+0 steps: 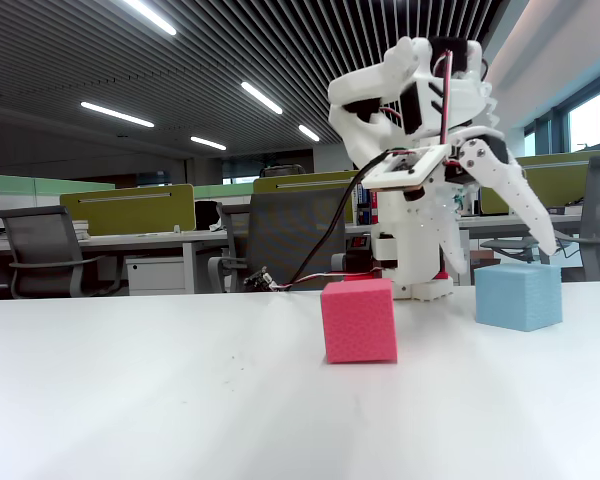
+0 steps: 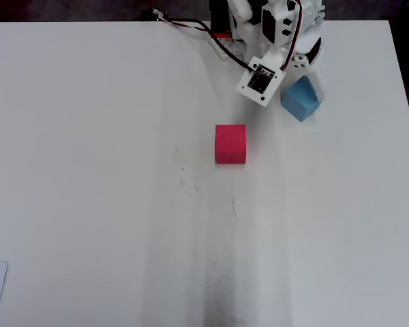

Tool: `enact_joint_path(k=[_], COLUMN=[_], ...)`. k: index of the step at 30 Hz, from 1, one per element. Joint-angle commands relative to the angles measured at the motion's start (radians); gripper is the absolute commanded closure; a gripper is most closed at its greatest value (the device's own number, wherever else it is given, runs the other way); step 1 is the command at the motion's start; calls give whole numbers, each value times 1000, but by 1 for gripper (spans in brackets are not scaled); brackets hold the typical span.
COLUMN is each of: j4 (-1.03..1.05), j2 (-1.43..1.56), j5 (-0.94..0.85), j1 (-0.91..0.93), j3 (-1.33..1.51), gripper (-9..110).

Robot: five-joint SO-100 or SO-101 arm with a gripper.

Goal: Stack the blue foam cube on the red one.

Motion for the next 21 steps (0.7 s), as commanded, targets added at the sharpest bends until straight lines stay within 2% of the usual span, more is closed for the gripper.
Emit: enact_joint_path(k=[1, 21], j4=[-3, -110], j2=[-2, 9], j5=[9, 9], j1=[-11, -64], j3=[-5, 106], gripper=[65, 66])
